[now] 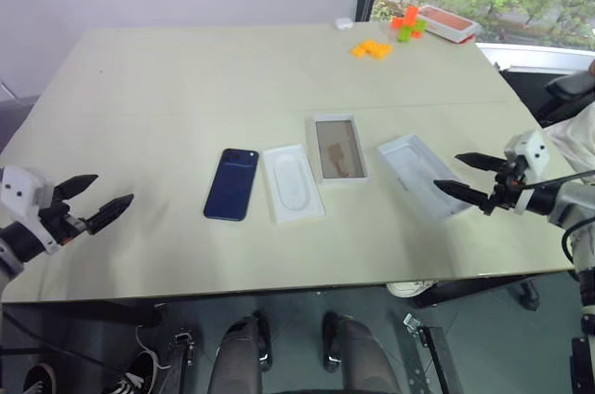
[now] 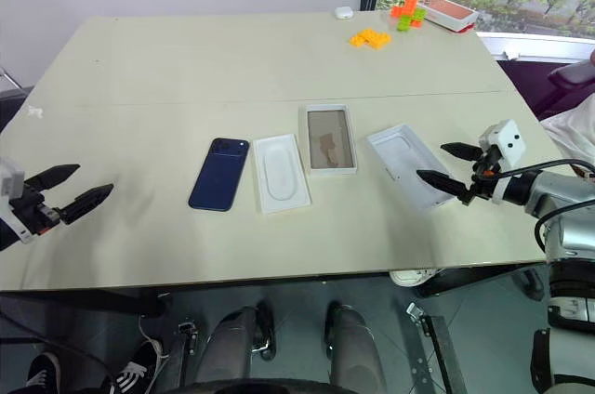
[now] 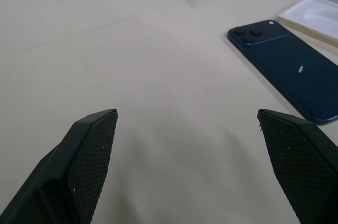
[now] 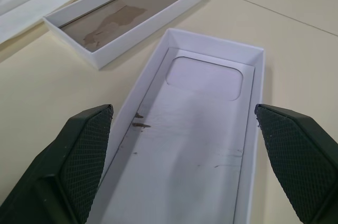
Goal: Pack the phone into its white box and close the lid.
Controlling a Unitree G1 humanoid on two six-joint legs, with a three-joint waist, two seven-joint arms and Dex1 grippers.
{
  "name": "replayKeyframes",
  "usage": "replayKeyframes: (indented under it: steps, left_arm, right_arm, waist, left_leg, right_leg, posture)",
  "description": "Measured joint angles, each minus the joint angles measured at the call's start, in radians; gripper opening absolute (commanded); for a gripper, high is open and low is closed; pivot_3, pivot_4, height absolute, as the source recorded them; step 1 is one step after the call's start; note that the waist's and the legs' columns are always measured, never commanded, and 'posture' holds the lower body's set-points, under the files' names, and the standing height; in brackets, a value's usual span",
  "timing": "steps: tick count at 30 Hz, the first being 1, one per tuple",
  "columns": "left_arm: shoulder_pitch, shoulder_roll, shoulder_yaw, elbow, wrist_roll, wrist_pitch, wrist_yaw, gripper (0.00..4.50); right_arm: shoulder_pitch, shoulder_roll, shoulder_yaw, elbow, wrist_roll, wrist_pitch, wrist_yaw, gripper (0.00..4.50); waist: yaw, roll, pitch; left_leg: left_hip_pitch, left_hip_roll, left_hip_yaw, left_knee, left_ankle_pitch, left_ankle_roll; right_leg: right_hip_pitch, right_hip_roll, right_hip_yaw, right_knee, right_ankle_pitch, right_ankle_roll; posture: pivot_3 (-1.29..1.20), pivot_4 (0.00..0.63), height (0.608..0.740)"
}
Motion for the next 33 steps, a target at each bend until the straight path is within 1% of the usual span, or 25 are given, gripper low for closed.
replayKeyframes:
  steps: [4,11,18,24,29,33]
  left_arm:
    - [-0.012,0.0,0.0,0.0,0.0,-0.014,0.003,4.47]
    - [-0.013,0.003,-0.022,0.0,0.0,0.014,-0.011,4.47]
    - [-0.052,0.003,-0.024,0.007,0.001,0.008,-0.01,4.47]
    - [-0.07,0.004,-0.036,0.048,0.017,-0.007,-0.015,4.47]
    - [-0.091,0.004,-0.037,0.045,0.017,-0.008,-0.012,4.47]
    - [-0.076,0.004,-0.034,0.04,0.017,-0.007,-0.009,4.47]
  right_arm:
    - [0.0,0.0,0.002,-0.01,0.0,0.0,0.009,4.49]
    - [0.0,0.0,0.004,-0.018,-0.001,0.0,0.012,4.49]
    - [0.0,0.007,0.008,-0.025,-0.002,-0.001,0.009,4.49]
    - [-0.002,0.007,0.008,-0.024,-0.011,-0.009,0.014,4.49]
    - [-0.036,0.007,0.019,0.002,-0.021,-0.022,0.018,4.49]
    - [-0.063,0.007,0.023,0.043,-0.032,-0.037,0.021,4.49]
  waist:
    - [0.0,0.0,0.0]
    - [0.0,0.0,0.0]
    - [0.001,0.0,0.0]
    - [0.0,0.0,0.0]
    - [0.0,0.0,0.0]
    - [0.0,0.0,0.0]
  left_leg:
    - [0.0,0.0,0.0,0.0,0.0,0.0]
    - [0.0,0.0,0.0,0.001,0.0,0.0]
    - [0.0,0.0,0.0,0.002,0.0,0.0]
    - [0.0,0.0,0.001,0.002,0.0,-0.001]
    - [0.001,0.0,0.001,0.003,0.0,-0.001]
    - [0.001,0.0,0.001,0.003,0.001,-0.001]
  right_leg:
    - [0.0,0.0,0.0,0.001,0.0,0.0]
    - [0.0,0.0,0.0,0.001,0.0,0.0]
    - [0.001,0.0,0.0,0.002,0.0,0.0]
    - [0.003,0.0,0.0,0.004,0.0,0.0]
    - [0.003,0.0,0.0,0.005,0.0,0.0]
    - [0.003,0.0,0.0,0.005,0.0,0.0]
  posture:
    - [0.0,0.15,0.74]
    - [0.0,0.15,0.74]
    - [0.0,0.15,0.74]
    - [0.0,0.15,0.74]
    - [0.0,0.15,0.74]
    - [0.0,0.15,0.74]
